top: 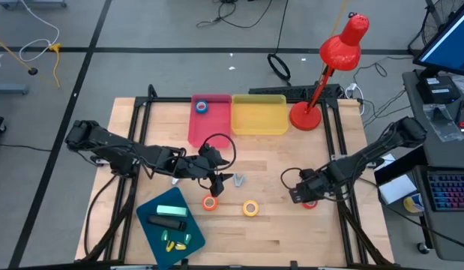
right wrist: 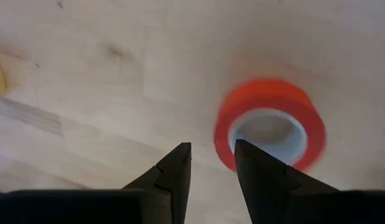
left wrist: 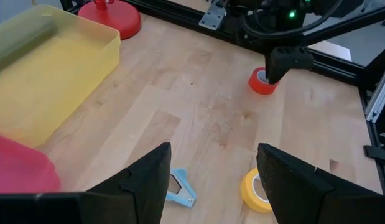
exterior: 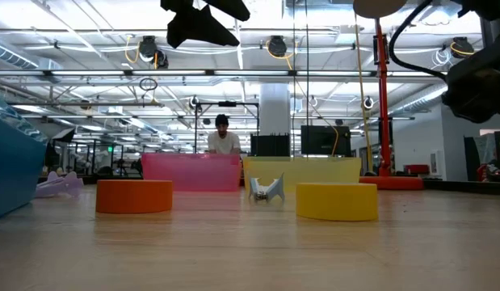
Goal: Pick and place Stapler, Stapler remover, tape
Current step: Put the right orange tape into the red bin
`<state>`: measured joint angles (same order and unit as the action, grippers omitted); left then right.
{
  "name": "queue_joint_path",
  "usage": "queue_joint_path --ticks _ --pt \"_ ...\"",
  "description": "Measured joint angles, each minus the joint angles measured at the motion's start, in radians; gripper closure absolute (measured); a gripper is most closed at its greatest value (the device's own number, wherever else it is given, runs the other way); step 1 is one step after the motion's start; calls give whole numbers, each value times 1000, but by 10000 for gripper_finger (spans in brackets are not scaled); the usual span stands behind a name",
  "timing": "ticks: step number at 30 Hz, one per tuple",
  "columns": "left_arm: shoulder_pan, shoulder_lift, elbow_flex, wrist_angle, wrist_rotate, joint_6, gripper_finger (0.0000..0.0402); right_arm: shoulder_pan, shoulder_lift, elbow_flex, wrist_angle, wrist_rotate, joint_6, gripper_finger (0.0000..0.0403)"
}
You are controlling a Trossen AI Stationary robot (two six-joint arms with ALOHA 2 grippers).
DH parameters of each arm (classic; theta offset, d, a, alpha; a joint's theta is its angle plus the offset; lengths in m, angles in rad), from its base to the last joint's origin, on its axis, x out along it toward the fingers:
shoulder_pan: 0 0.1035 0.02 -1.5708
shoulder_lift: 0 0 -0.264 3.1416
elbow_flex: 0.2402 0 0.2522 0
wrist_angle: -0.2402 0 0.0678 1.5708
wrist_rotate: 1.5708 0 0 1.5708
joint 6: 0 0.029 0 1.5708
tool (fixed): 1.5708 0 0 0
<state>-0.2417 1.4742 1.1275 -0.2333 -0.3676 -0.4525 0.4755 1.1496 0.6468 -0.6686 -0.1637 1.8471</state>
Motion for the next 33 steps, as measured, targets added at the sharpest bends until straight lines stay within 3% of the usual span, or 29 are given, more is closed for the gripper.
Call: queue_joint_path --ticks 12,20,25,28,33 --pt "-2 0 0 0 1 2 163 19 101 0 23 -23 -13 287" --pt "-1 0 0 -1 1 7 163 24 174 0 30 26 -58 288" --pt "-1 0 0 -1 2 7 163 22 237 4 44 7 -119 324" --pt "-1 0 0 0 24 6 163 13 212 0 51 2 -168 369" --pt "-1 0 0 5 79 5 163 -27 69 2 165 37 -246 373"
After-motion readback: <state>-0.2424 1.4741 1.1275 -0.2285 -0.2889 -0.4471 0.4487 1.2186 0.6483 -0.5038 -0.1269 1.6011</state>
